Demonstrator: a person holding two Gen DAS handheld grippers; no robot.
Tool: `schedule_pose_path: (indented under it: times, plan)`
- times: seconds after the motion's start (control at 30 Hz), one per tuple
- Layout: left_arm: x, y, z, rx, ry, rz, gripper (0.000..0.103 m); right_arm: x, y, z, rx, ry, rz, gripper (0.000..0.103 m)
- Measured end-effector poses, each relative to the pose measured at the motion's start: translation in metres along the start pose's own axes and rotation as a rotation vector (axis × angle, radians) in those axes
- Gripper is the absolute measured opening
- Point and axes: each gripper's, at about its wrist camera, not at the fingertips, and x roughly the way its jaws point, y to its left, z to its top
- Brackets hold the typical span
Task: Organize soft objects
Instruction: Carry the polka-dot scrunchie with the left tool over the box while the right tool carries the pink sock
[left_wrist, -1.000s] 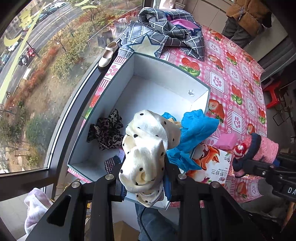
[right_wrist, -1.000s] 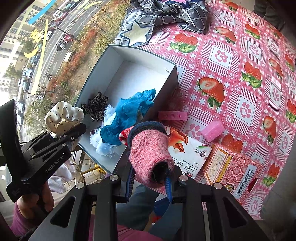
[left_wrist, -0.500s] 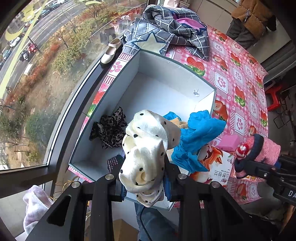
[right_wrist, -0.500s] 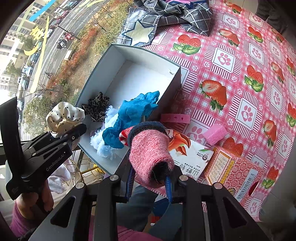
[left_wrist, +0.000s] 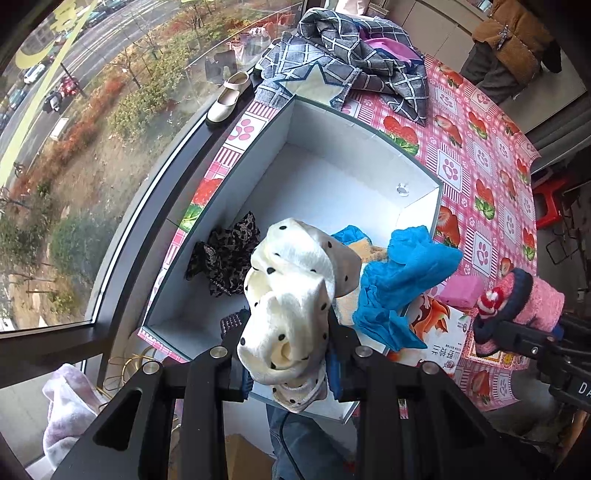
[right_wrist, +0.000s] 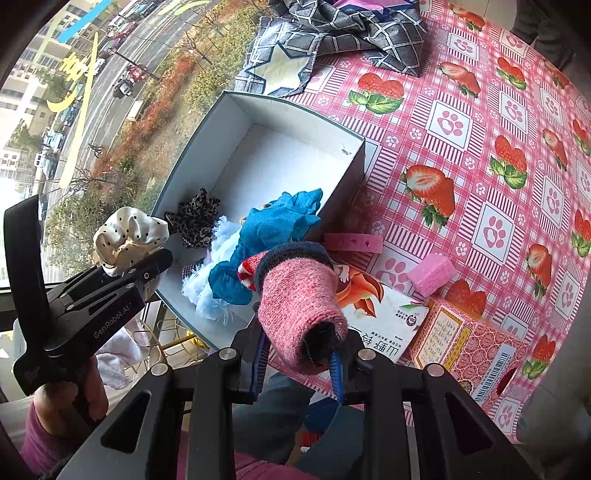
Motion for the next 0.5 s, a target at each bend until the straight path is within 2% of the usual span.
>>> schedule_pose_path:
  times: [0.5]
  plan:
    - [0.002, 0.015, 0.0, -0.047, 0.004, 0.0, 0.033, 0.002, 0.013, 0.008, -0.024, -0.004, -0.003, 0.029]
